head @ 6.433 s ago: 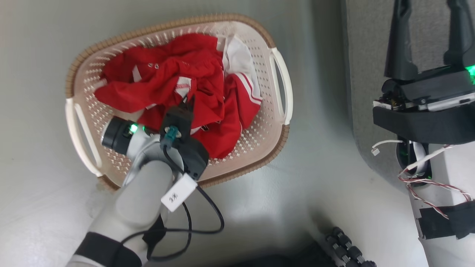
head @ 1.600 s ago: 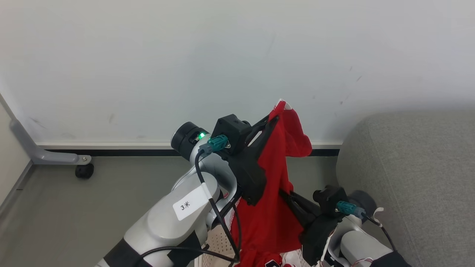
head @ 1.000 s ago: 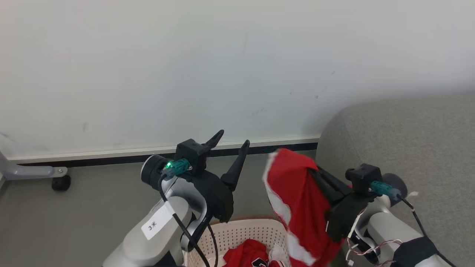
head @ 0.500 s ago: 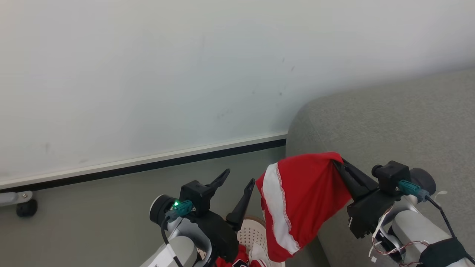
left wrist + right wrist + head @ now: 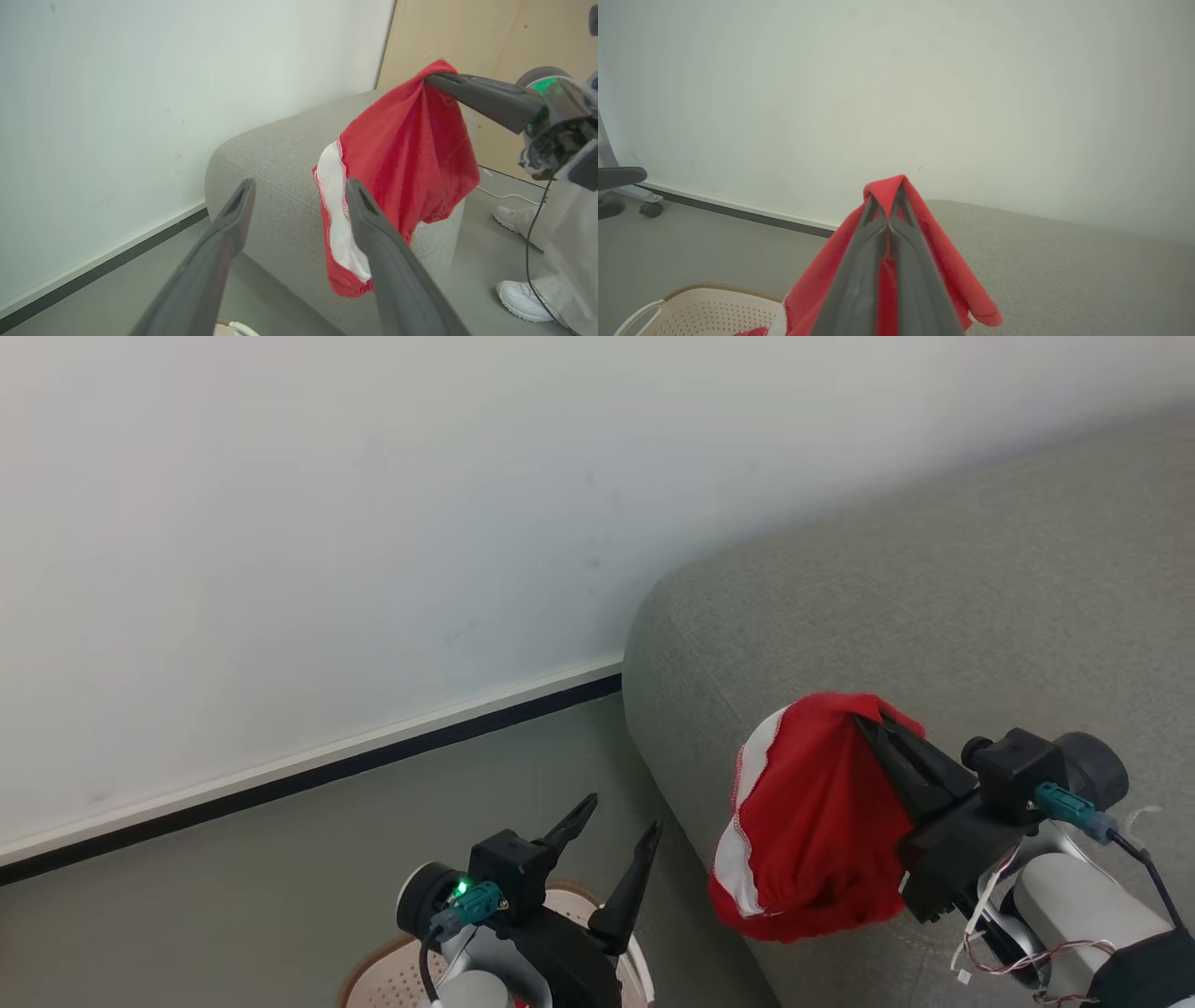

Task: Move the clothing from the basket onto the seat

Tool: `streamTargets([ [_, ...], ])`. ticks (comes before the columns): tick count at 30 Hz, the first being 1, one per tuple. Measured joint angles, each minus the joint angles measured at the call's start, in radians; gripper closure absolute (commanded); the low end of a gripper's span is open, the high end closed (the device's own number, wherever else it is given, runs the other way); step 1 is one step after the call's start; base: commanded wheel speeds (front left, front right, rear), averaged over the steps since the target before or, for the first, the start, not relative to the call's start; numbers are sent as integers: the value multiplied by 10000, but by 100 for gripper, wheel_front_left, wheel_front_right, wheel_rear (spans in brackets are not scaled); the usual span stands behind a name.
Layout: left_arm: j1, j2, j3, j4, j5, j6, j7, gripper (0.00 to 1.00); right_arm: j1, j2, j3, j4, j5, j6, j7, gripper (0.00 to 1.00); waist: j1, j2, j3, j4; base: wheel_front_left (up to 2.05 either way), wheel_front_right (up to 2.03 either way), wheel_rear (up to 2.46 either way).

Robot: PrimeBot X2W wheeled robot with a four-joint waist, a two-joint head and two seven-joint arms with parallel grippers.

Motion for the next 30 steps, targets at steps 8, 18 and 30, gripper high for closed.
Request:
streamTargets([
  [8, 58, -81, -192, -161, 165, 88, -17, 0, -30, -351, -245, -439, -115, -117, 0, 100, 0, 0, 400, -530, 0, 0, 0],
  [18, -35, 98, -309, -506, 619, 109, -27, 0, -1462, -562, -788, -374, -173, -150, 44, 100, 1, 0, 1257, -583, 0, 0, 0],
  [30, -820, 493, -422, -993, 1198, 238, 188, 0, -4808, -1252, -1985, 1026, -146, -71, 443, 100, 2, 0, 2665, -121, 0, 0, 0],
])
